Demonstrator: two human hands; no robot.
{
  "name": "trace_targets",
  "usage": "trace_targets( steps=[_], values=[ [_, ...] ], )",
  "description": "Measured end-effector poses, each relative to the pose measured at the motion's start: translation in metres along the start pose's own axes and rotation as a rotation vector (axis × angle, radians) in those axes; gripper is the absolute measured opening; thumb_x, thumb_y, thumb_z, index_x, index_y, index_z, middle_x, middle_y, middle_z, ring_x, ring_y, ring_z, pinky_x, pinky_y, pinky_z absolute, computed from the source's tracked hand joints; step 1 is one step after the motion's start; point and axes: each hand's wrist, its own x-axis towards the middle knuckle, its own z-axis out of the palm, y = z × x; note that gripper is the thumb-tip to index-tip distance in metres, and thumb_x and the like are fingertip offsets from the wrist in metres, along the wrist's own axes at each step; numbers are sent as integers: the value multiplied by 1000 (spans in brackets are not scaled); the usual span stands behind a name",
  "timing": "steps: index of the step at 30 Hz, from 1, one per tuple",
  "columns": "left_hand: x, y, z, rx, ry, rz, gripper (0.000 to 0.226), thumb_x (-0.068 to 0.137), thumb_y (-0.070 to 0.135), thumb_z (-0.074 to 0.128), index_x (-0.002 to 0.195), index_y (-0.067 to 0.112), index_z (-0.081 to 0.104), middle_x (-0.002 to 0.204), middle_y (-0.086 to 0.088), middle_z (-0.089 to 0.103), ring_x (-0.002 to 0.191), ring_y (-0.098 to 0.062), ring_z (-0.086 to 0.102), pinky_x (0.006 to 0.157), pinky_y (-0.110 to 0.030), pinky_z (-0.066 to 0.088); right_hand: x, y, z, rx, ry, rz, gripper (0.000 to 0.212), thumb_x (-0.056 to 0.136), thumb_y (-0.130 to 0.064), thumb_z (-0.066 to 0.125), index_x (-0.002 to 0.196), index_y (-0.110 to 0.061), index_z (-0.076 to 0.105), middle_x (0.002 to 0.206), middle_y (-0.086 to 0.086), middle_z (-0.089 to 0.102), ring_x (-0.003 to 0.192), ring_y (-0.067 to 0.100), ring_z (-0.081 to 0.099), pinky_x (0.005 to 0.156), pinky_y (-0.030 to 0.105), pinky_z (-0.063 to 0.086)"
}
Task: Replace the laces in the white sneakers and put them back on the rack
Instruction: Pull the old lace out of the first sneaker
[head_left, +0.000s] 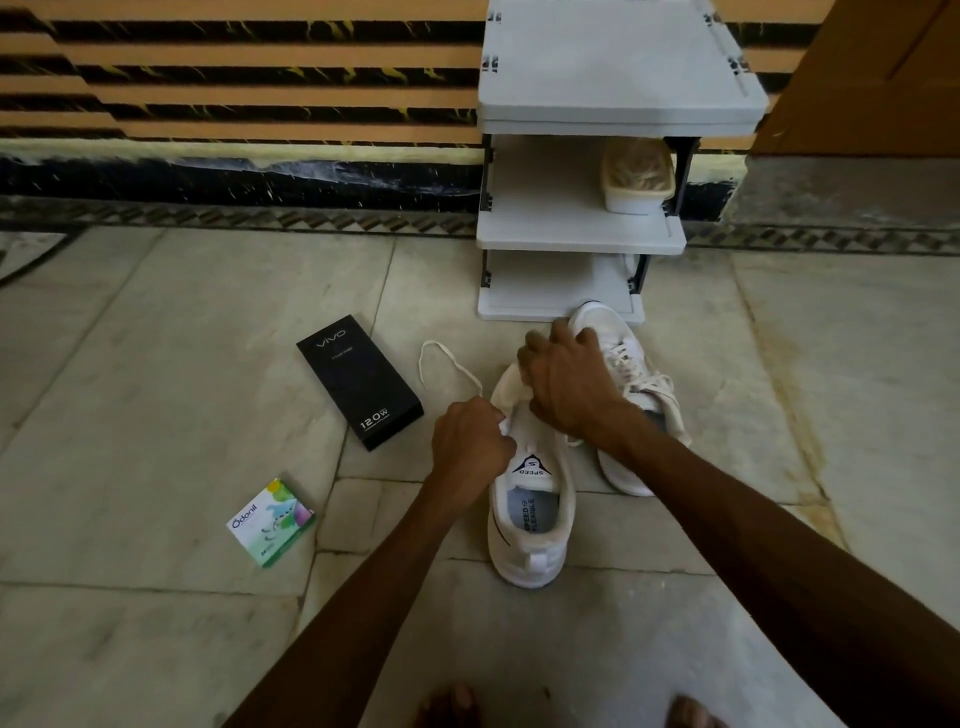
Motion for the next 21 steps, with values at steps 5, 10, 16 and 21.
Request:
trace_targets(
  steps=[5, 10, 16, 21],
  values=[
    [3, -1, 3, 30, 8, -21, 23, 77, 21, 71, 93, 4, 69, 95, -13, 70, 88, -27, 66, 64, -27, 41, 7, 36, -45, 1151, 559, 385, 16, 85, 2, 43, 84, -13, 48, 89, 5, 51, 86, 23, 51, 81, 48, 52],
    [4, -2, 5, 43, 13, -30, 22, 79, 25, 69, 94, 8, 70, 92, -8, 70, 86, -22, 66, 63, -25, 41, 2, 25, -52, 1910, 98, 398, 15, 95, -2, 35, 93, -10, 47, 70, 5, 53, 56, 15, 48, 51, 27, 47],
    [3, -3, 4, 30, 17, 5, 12, 79, 19, 69, 77, 8, 65, 79, -9, 66, 79, -23, 64, 59, -24, 37, 2, -2, 19, 495, -80, 34, 11, 86, -15, 59, 90, -11, 68, 93, 9, 66, 82, 25, 64, 65, 29, 48],
    [4, -2, 6, 45, 8, 9, 13, 80, 23, 70, 75, 13, 63, 78, -5, 64, 79, -21, 64, 61, -26, 41, -5, -9, 25, 359, 36, 53, 17, 80, -11, 65, 96, -11, 69, 104, 8, 61, 94, 27, 61, 69, 30, 42]
  ],
)
